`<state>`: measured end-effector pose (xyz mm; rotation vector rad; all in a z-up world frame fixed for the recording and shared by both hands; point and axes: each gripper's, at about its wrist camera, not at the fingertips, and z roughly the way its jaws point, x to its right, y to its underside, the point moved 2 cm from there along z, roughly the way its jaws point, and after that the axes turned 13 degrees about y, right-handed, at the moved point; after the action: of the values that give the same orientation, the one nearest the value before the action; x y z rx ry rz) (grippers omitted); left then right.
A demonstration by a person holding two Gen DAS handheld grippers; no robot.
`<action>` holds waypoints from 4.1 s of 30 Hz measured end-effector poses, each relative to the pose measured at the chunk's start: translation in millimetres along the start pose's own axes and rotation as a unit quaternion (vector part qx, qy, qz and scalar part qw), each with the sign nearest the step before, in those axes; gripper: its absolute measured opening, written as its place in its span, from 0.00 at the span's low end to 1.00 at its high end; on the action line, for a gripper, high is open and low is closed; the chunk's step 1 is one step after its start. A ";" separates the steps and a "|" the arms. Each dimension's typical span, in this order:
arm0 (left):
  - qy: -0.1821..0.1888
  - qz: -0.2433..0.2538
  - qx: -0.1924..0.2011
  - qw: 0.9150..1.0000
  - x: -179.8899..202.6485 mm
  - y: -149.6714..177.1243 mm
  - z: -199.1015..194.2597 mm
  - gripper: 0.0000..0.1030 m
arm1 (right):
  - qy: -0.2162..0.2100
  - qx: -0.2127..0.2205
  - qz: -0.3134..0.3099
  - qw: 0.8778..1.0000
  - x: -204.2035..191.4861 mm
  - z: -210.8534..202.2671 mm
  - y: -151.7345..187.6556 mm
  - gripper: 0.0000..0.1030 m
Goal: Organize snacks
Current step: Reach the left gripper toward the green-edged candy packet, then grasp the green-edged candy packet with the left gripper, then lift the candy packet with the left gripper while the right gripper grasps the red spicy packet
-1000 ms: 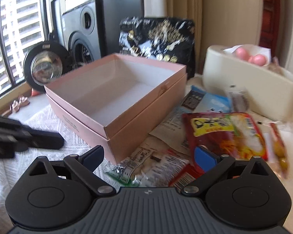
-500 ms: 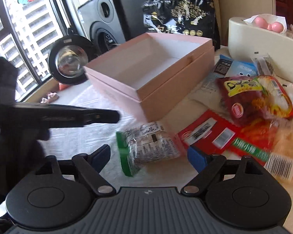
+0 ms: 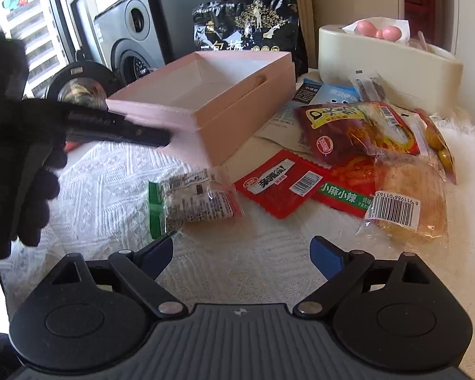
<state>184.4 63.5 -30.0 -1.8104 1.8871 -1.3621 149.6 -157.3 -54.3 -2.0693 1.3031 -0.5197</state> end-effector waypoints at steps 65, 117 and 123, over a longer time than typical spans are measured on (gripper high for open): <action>-0.002 0.068 -0.166 0.984 -51.1 22.4 -30.5 0.81 | -0.047 -0.028 -0.037 0.998 -7.6 11.4 -5.0 0.95; -0.043 -0.018 0.025 0.999 -48.1 59.0 -51.8 0.64 | 0.159 -0.029 0.086 0.983 -31.2 52.0 -52.9 0.66; -0.050 -0.014 0.022 0.998 -44.8 60.1 -50.6 0.64 | 0.129 -0.019 0.060 0.990 -27.8 26.5 -50.2 0.48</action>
<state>118.7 115.8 -63.7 -1.8526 1.7744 -1.2872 186.8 -108.7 -38.7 -1.9878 1.5860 -0.7333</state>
